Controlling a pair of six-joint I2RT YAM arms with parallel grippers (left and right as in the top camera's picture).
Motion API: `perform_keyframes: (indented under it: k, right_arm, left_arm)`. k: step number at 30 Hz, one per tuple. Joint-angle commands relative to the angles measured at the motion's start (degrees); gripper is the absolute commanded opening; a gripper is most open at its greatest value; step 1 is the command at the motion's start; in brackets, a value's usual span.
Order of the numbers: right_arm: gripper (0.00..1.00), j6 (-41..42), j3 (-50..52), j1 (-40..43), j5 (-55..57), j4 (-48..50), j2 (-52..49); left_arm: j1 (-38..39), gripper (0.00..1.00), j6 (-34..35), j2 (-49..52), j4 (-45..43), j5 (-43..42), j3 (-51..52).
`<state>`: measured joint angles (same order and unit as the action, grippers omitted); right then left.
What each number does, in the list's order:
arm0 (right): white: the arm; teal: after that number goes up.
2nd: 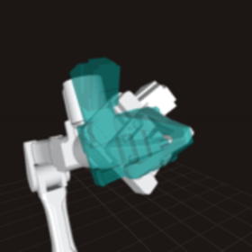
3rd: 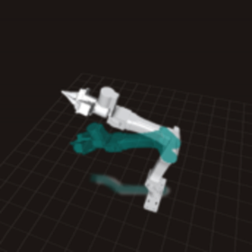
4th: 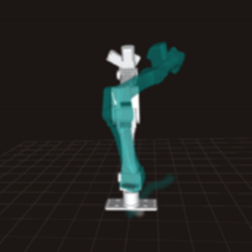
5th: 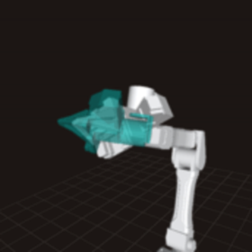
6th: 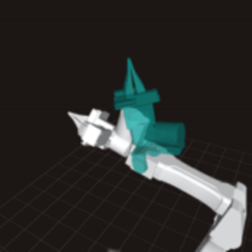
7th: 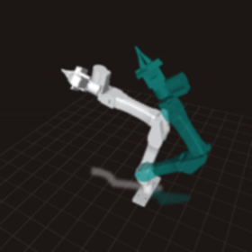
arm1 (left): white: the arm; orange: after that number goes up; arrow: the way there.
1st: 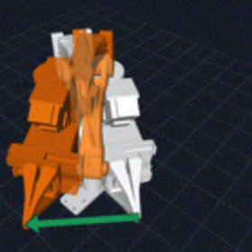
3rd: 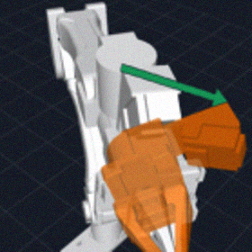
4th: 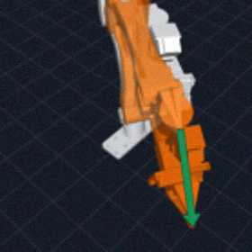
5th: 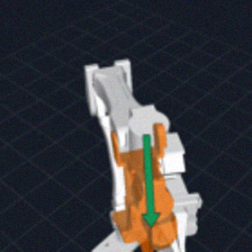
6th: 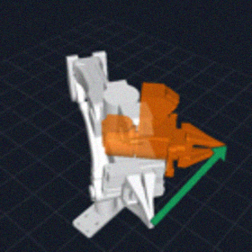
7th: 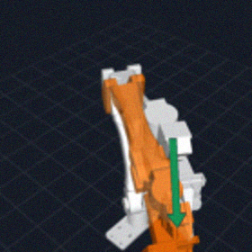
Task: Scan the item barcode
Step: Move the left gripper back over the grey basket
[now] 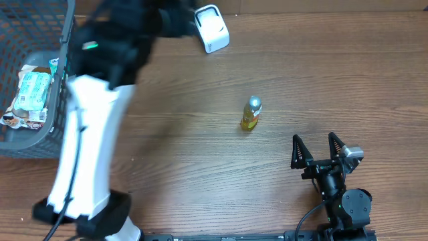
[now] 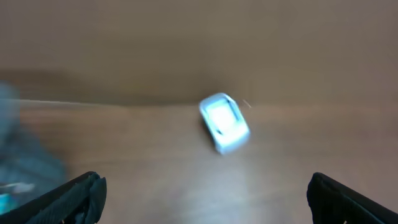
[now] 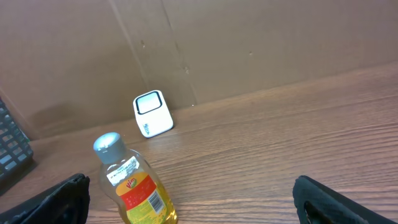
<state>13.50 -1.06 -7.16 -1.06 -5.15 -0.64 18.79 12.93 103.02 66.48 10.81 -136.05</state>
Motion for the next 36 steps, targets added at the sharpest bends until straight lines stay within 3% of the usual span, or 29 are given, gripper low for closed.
perform_keyframes:
  k: [1, 9, 36]
  right_arm:
    - [1.0, 0.2, 0.6, 0.2, 0.4, 0.3, 0.3]
    - [1.0, 0.2, 0.6, 0.2, 0.4, 0.3, 0.3]
    - [1.0, 0.2, 0.6, 0.2, 0.4, 0.3, 0.3]
  left_arm:
    - [-6.6, 1.0, -1.8, -2.7, -0.1, 2.3, -0.8]
    - [-16.5, 1.0, -1.8, -3.1, -0.5, 2.8, -0.7]
    - [-36.0, 1.0, -6.8, 0.0, 0.3, 3.1, -0.5]
